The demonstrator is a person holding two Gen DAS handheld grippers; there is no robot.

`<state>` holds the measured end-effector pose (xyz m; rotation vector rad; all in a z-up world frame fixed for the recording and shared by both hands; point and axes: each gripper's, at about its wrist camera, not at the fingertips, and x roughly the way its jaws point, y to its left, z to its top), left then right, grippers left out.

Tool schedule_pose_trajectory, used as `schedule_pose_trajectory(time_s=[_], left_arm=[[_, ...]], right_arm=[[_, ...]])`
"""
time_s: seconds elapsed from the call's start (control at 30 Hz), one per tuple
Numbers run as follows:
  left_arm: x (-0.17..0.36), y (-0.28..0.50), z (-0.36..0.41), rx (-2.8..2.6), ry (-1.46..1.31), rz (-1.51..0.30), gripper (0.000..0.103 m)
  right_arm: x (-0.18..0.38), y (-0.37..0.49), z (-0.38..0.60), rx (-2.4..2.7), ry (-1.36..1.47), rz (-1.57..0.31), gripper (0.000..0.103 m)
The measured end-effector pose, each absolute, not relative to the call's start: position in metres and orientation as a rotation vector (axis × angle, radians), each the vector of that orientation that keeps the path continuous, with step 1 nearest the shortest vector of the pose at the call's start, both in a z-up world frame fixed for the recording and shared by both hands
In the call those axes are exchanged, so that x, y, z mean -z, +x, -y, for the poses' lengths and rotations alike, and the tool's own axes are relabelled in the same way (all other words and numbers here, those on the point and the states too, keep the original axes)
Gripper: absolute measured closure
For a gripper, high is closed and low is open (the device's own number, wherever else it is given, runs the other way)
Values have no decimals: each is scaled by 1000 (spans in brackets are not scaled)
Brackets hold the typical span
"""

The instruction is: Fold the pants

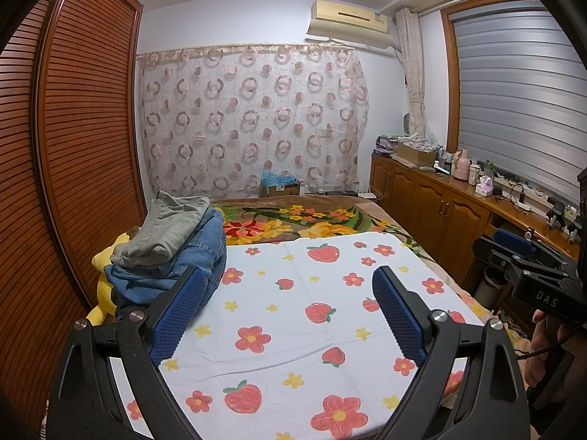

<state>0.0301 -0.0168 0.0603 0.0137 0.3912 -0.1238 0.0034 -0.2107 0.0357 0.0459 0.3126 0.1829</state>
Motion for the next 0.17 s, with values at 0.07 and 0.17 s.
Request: schedule_pose_trajectory(time_s=[0.07,0.17], left_arm=[[-60,30,17,125,13,-391,10],[-60,30,17,124,14,-391,10]], right_arm=[[-36,3,211,-183,46,-313,35],[-36,4,211,-184,45,-313,35]])
